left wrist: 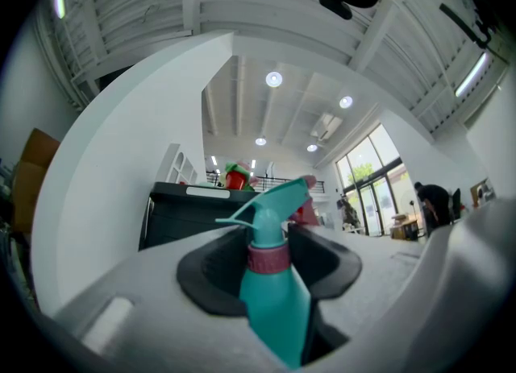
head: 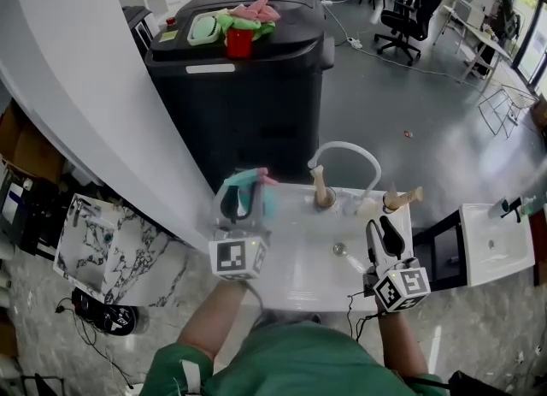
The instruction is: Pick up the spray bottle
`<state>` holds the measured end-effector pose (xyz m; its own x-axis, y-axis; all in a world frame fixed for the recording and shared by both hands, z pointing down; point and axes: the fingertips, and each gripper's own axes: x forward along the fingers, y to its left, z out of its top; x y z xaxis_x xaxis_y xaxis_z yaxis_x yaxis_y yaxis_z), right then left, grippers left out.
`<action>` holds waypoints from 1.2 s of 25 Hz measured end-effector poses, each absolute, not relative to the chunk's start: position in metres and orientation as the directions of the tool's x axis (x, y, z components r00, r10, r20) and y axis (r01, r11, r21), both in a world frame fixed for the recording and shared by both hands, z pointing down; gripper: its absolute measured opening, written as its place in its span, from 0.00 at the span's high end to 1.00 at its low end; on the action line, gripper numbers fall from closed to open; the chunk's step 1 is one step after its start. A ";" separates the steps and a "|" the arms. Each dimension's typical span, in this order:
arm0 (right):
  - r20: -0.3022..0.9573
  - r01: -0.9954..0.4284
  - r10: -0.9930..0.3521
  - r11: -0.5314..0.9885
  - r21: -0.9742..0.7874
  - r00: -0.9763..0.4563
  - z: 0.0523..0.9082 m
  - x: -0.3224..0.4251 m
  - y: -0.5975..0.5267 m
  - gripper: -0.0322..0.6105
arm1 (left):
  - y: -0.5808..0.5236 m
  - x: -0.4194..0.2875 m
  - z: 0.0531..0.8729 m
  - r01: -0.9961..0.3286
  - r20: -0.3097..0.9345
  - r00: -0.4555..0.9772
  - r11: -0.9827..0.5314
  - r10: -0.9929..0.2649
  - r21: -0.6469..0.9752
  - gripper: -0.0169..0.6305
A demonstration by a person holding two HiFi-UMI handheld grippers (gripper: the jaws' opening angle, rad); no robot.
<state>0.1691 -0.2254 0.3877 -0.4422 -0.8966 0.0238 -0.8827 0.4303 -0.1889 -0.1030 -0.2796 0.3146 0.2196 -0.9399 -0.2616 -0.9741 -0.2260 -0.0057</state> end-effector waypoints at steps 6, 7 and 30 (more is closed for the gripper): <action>0.025 -0.882 -0.897 0.430 -0.192 -0.442 0.389 0.168 -0.226 0.76 | -0.280 -0.103 0.314 -0.974 -0.265 0.222 -0.227 -0.939 -0.009 0.74; 0.025 -0.882 -0.897 0.429 -0.194 -0.442 0.389 0.169 -0.227 0.76 | -0.280 -0.102 0.313 -0.973 -0.264 0.223 -0.229 -0.938 -0.009 0.74; 0.031 -0.886 -0.899 0.424 -0.185 -0.437 0.392 0.164 -0.228 0.78 | -0.282 -0.108 0.315 -0.973 -0.269 0.223 -0.231 -0.937 -0.001 0.74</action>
